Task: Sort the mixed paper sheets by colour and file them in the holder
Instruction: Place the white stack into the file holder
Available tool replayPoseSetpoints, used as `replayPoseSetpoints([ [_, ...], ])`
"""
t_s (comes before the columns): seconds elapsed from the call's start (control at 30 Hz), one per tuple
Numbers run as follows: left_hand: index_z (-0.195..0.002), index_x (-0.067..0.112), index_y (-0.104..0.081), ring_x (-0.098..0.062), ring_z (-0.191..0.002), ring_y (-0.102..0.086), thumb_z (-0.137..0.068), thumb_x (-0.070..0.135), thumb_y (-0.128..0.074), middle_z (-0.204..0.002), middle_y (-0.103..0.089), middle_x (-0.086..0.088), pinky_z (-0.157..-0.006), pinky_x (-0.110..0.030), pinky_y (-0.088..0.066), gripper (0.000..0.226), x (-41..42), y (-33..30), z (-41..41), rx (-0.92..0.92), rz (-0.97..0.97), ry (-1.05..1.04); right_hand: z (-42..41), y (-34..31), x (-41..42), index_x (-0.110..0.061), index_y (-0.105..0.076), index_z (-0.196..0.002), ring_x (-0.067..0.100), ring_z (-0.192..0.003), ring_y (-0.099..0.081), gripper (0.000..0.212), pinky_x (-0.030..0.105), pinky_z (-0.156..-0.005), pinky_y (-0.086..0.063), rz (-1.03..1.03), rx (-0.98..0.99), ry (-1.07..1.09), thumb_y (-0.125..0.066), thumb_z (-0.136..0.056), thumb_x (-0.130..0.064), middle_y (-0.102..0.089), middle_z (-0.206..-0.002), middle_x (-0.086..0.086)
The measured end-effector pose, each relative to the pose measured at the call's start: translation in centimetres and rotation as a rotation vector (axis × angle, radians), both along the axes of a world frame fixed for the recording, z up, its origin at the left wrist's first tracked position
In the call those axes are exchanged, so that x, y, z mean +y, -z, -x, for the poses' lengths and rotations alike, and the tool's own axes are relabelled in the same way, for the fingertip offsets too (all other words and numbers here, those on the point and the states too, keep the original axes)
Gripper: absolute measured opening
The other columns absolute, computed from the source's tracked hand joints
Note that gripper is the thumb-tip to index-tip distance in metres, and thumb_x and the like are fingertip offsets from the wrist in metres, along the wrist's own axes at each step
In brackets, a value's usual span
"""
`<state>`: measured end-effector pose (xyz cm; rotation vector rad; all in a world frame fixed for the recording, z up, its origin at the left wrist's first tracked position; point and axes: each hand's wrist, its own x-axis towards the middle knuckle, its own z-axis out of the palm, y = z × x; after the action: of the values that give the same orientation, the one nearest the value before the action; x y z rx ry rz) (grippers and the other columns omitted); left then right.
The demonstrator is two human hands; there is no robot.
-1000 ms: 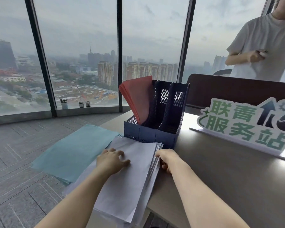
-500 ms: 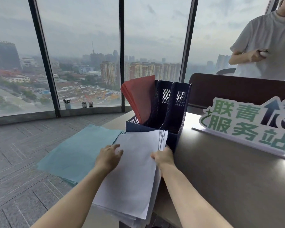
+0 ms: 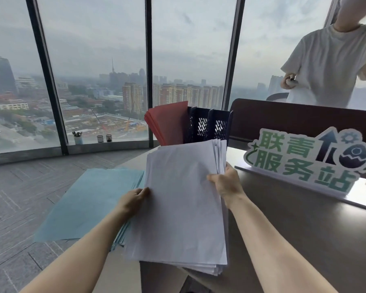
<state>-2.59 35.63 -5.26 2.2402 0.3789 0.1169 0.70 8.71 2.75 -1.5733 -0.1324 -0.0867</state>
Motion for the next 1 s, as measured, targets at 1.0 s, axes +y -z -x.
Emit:
replayPoseSetpoints([
  [1.0, -0.090, 0.010, -0.072, -0.021, -0.075, -0.064, -0.049, 0.033, -0.086, -0.084, -0.072, -0.007, -0.073, -0.039, -0.055, 0.049, -10.3, -4.6, -0.1, -0.542, 0.739, 0.046, 1.4, -0.3, -5.5, -0.012, -0.060, -0.118, 0.019, -0.091, -0.069, 0.034, 0.040, -0.082, -0.052, -0.155, -0.212, 0.011, -0.064, -0.087, 0.002, -0.071, -0.105, 0.006],
])
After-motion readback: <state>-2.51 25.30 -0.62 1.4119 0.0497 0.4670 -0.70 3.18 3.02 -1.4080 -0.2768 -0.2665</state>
